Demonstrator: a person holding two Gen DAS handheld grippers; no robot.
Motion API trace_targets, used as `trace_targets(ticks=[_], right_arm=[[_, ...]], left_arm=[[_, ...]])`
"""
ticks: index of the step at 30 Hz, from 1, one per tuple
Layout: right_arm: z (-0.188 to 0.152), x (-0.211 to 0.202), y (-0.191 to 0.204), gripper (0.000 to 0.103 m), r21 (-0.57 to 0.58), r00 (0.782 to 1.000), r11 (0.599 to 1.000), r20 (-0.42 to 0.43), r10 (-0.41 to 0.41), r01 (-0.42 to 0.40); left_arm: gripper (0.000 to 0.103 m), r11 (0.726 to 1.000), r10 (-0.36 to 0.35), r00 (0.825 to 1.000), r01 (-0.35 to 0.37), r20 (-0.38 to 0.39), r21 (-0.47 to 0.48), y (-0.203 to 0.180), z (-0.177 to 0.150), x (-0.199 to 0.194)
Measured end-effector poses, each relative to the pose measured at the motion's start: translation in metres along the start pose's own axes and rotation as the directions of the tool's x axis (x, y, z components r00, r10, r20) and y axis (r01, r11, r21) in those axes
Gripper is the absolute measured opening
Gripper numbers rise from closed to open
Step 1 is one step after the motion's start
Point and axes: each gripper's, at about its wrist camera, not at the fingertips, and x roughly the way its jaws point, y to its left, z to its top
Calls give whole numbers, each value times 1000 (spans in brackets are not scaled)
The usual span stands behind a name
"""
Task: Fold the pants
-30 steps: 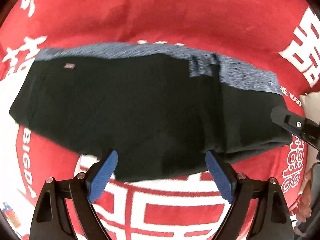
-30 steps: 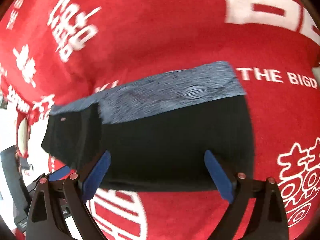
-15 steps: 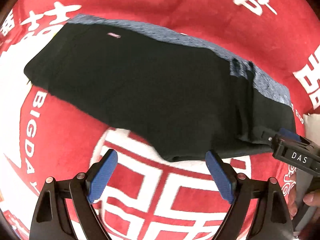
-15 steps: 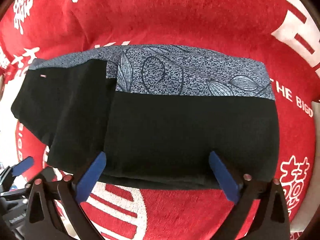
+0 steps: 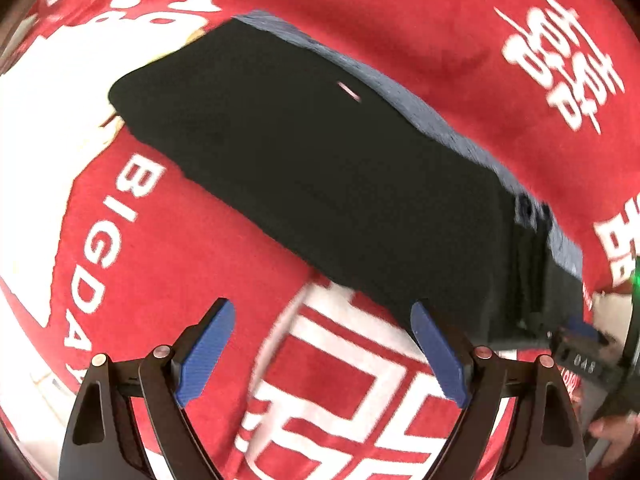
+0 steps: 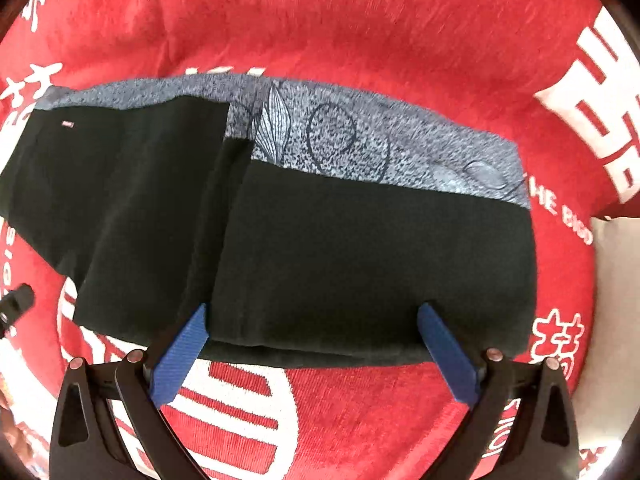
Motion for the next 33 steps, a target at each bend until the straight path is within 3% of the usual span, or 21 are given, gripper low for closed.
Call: trace_targets(ticks=[5, 9, 14, 20, 25, 28, 33], right_arm=[[-8, -17, 20, 102, -20, 996, 1000, 94, -7, 9], [-6, 4, 41, 102, -44, 999, 998, 2, 33, -33], [-3, 15, 49, 103, -49, 1000, 999, -1, -2, 2], [-1, 19, 52, 103, -66, 1000, 998, 1, -3, 3], [-2, 22, 56, 103, -62, 1000, 998, 5, -13, 14], [-2, 23, 55, 103, -61, 1000, 998, 9, -14, 15], [-5, 27, 51, 103, -60, 1000, 998, 18, -13, 14]], left_arm=[[90, 998, -11, 999, 13, 32, -68, 27, 17, -4], [90, 991, -31, 998, 38, 58, -129, 53, 31, -8], [90, 971, -84, 990, 107, 114, -214, 90, 49, -9], [90, 915, -233, 957, 276, 174, -294, 113, 72, 12], [90, 860, -350, 911, 404, 217, -311, 122, 82, 24], [90, 842, -387, 893, 443, 227, -306, 123, 86, 28], [90, 833, -408, 880, 468, 243, -296, 112, 93, 33]])
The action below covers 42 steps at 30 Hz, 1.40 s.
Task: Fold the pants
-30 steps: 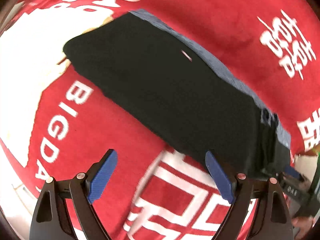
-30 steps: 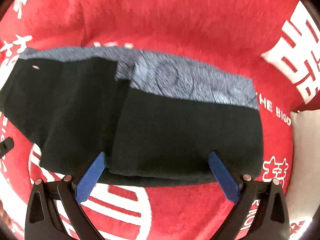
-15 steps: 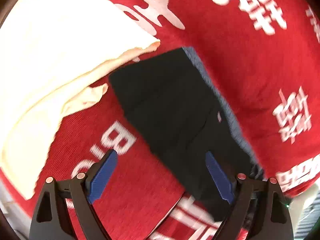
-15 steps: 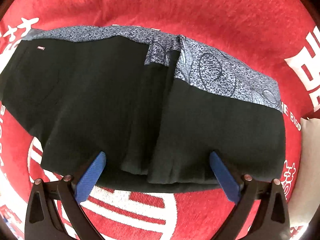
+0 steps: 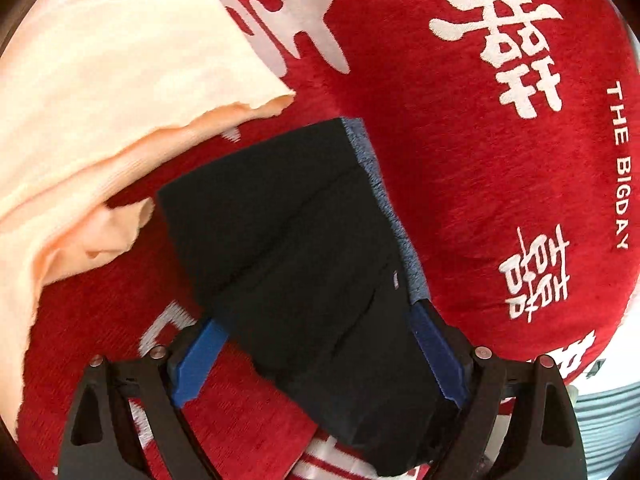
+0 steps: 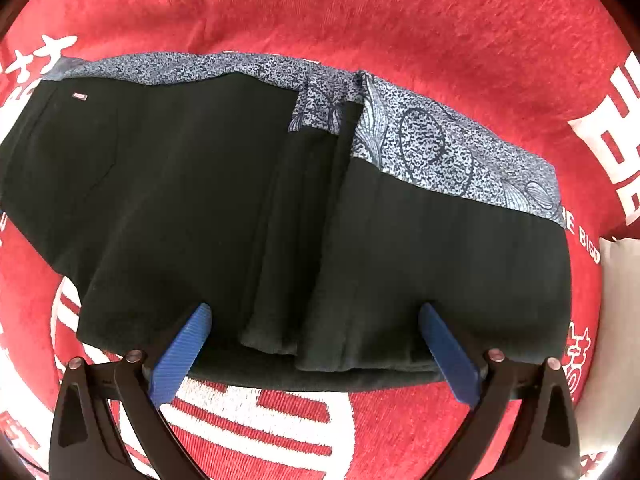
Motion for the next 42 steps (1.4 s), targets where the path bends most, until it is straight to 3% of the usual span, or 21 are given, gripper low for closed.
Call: trace_targets(ticks=[4, 11, 13, 15, 16, 18, 20, 22, 25, 27, 28, 31, 35, 40, 42], right_arm=[[-3, -3, -1, 103, 0, 1000, 1000, 5, 3, -3], [-2, -4, -3, 103, 5, 1000, 1000, 6, 5, -5], [0, -6, -4, 103, 2, 1000, 1000, 3, 3, -3], [3, -11, -4, 103, 0, 1000, 1000, -5, 2, -2], [5, -15, -5, 103, 3, 1000, 1000, -3, 11, -11], [12, -26, -7, 103, 18, 998, 998, 10, 56, -56], [24, -41, -7, 103, 22, 993, 993, 27, 111, -112], [38, -51, -4, 103, 17, 986, 986, 24, 167, -167], [69, -64, 7, 103, 5, 961, 961, -3, 277, -277], [96, -73, 21, 103, -17, 935, 936, -29, 352, -353], [107, -77, 32, 103, -31, 922, 921, -42, 386, -387], [147, -83, 68, 103, -95, 885, 882, -121, 450, -462], [188, -93, 132, 103, -186, 858, 842, -204, 471, -507], [214, -97, 211, 103, -285, 823, 783, -331, 461, -553], [217, -91, 240, 103, -334, 829, 773, -371, 419, -540]], left_arm=[[90, 1000, -23, 999, 22, 26, 20, -12, 5, -3], [90, 992, 126, 992, -126, 14, 29, -22, 4, 18], [82, 976, 206, 978, -207, 24, 62, -33, 2, 21], [58, 948, 299, 954, -301, 35, 108, -41, 0, 23], [50, 924, 354, 934, -356, 42, 143, -45, -1, 25], [42, 903, 382, 923, -383, 47, 194, -50, -3, 25], [38, 879, 401, 914, -404, 66, 254, -58, -5, 25], [37, 835, 433, 895, -442, 104, 328, -71, -11, 26], [36, 728, 483, 852, -519, 201, 448, -98, -28, 30], [36, 665, 490, 833, -549, 258, 507, -111, -39, 31], [36, 631, 488, 825, -560, 286, 537, -119, -45, 32], [36, 567, 477, 813, -574, 333, 591, -129, -56, 34], [36, 544, 470, 808, -581, 354, 605, -139, -65, 35], [36, 516, 469, 797, -596, 379, 615, -146, -71, 31], [36, 507, 466, 796, -598, 386, 621, -150, -72, 33]])
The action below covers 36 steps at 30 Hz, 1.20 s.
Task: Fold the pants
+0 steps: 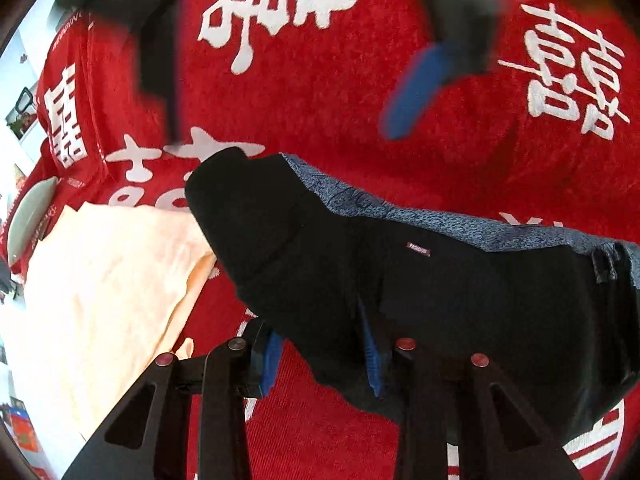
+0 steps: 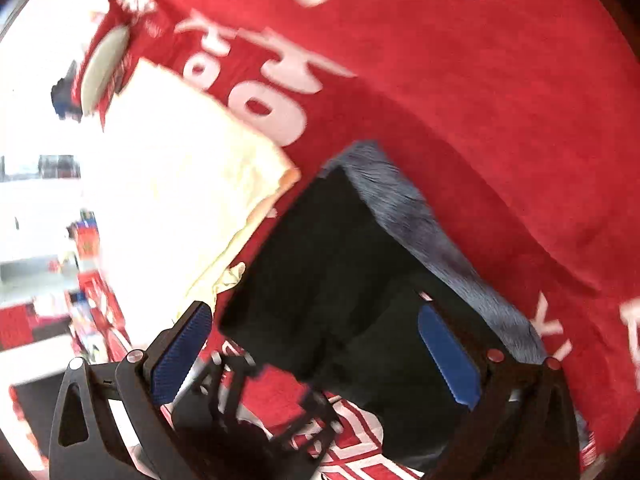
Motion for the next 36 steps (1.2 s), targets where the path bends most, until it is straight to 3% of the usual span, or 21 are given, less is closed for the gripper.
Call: trace_targets(ticks=[4, 7, 9, 10, 11, 17, 22, 29, 36], right_arm=[[20, 35, 27, 103, -104, 991, 994, -125, -55, 42], [26, 57, 27, 101, -119, 976, 988, -182, -117, 96], [24, 65, 17, 71, -78, 970, 992, -213, -114, 99], [22, 65, 9, 33, -39, 971, 996, -220, -90, 83], [21, 63, 3, 18, -12, 977, 998, -204, -68, 67], [-10, 23, -18, 17, 14, 999, 1000, -45, 17, -16], [-45, -17, -44, 17, 48, 990, 991, 79, 120, -124], [-113, -73, -92, 17, 93, 937, 958, 255, 239, -270], [-205, -116, -152, 17, 194, 873, 915, 419, 248, -353]], left_arm=[[36, 1000, 2, 1000, -3, 15, 22, -1, 0, 0], [36, 999, 3, 1000, -4, 27, 37, -5, 0, -3], [36, 999, 0, 1000, -1, 27, 41, -7, 0, -4], [36, 999, -15, 1000, 15, 20, 38, -9, 1, -3], [36, 999, -25, 999, 24, 23, 39, -10, 1, -5], [36, 994, -30, 996, 20, 90, 104, -33, 7, -30], [36, 989, -100, 985, 84, 137, 119, -41, 15, -59], [36, 966, -233, 958, 208, 165, 154, -75, 22, -96], [36, 908, -364, 920, 317, 143, 273, -146, 19, -135]])
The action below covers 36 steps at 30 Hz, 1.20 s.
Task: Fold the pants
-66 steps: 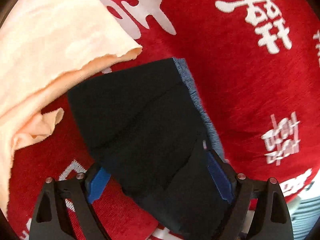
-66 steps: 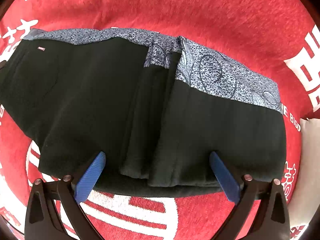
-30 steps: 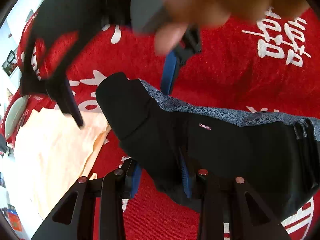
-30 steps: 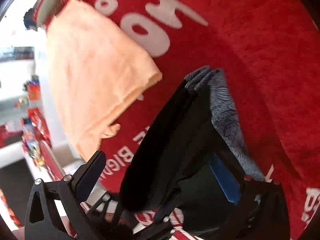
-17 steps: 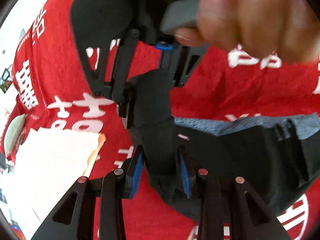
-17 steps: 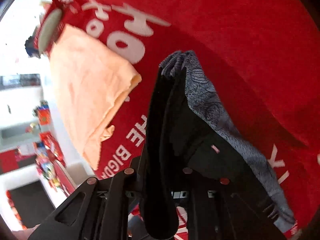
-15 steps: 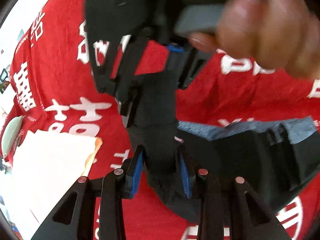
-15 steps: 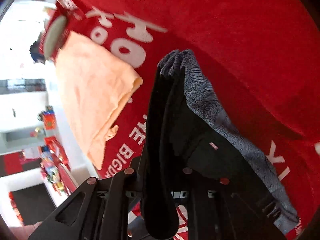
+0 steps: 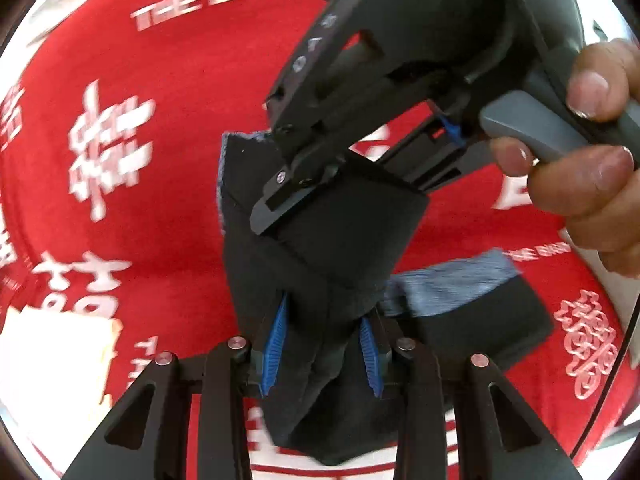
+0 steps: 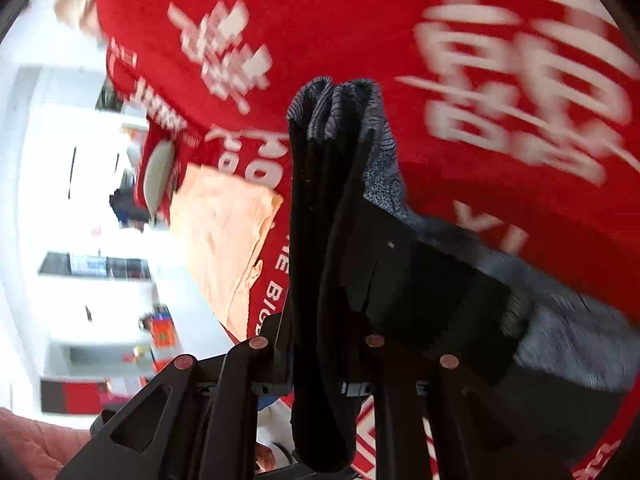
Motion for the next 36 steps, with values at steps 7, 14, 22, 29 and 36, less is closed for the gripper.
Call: trace_targets(ticks=[7, 14, 22, 29, 36], right_arm=[[-59, -71, -75, 17, 137, 992, 990, 125, 11, -29], [-109, -95, -156, 17, 281, 980, 956, 196, 31, -87], [-140, -100, -215, 17, 335, 969, 935, 243, 31, -114], [-160, -84, -263, 20, 387, 971, 917, 240, 3, -99], [-172, -80, -263, 21, 394, 963, 915, 267, -18, -92]], left_arm=[[36, 984, -111, 993, 117, -48, 132, -85, 1, 9], [36, 954, -137, 982, 165, -127, 248, -154, -14, 28], [36, 935, -132, 969, 191, -208, 298, -200, -28, 54], [36, 928, -102, 960, 187, -262, 322, -220, -46, 75], [42, 919, -99, 950, 201, -296, 339, -219, -48, 69]])
